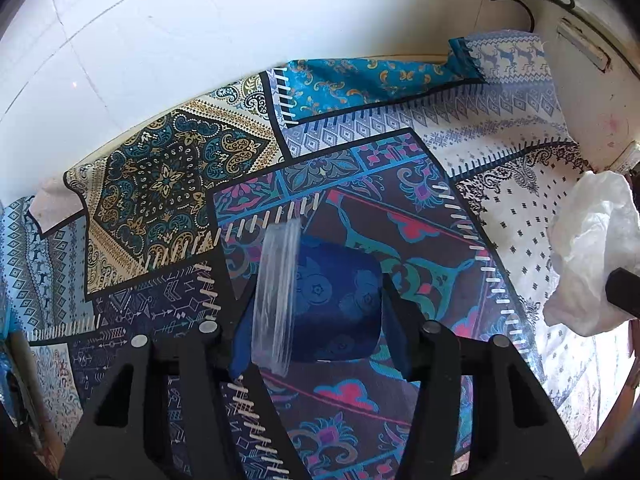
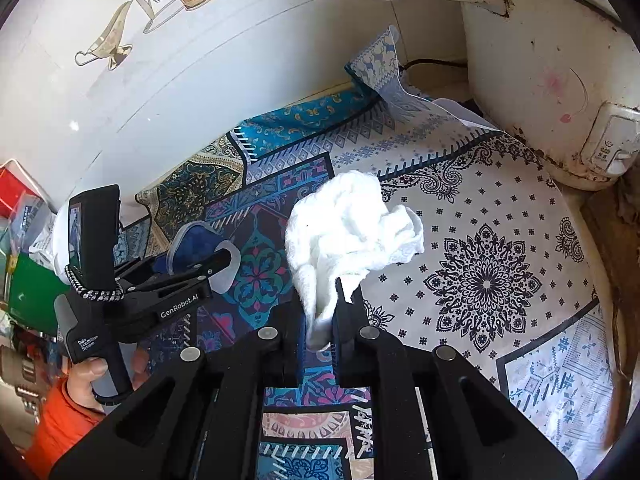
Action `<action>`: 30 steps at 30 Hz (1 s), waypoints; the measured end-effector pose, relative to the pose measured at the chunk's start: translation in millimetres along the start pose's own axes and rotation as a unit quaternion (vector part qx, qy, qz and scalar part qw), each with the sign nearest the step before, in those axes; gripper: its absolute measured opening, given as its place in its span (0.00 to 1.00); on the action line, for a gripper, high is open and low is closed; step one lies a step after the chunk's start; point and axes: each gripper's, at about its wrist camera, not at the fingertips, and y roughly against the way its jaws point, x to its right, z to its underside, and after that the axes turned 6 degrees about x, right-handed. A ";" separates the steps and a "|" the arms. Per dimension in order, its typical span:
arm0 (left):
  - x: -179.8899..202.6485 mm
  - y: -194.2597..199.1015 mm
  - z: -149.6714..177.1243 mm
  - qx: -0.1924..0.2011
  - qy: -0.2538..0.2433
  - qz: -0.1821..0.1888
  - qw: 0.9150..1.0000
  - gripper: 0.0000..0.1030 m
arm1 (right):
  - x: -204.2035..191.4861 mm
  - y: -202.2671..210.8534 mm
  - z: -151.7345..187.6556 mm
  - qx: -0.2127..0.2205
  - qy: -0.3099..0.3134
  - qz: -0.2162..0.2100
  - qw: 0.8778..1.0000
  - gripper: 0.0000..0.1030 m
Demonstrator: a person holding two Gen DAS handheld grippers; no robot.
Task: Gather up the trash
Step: 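Grasp the blue plastic cup with the left tool while the right tool grasps the white tissue, then lower the blue cup and tissue over the floor bin and open both tools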
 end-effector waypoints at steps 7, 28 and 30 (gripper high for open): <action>16.9 60.2 12.7 0.038 0.039 -0.006 0.998 0.51 | -4.6 30.5 8.9 0.004 0.040 -0.031 0.999 0.09; 64.2 225.0 141.0 0.092 0.162 -0.058 0.981 0.51 | -23.8 133.5 91.9 -0.004 0.158 -0.119 0.980 0.09; 64.4 230.5 158.2 0.089 0.161 -0.058 0.981 0.51 | -27.2 137.5 106.3 -0.007 0.156 -0.117 0.981 0.09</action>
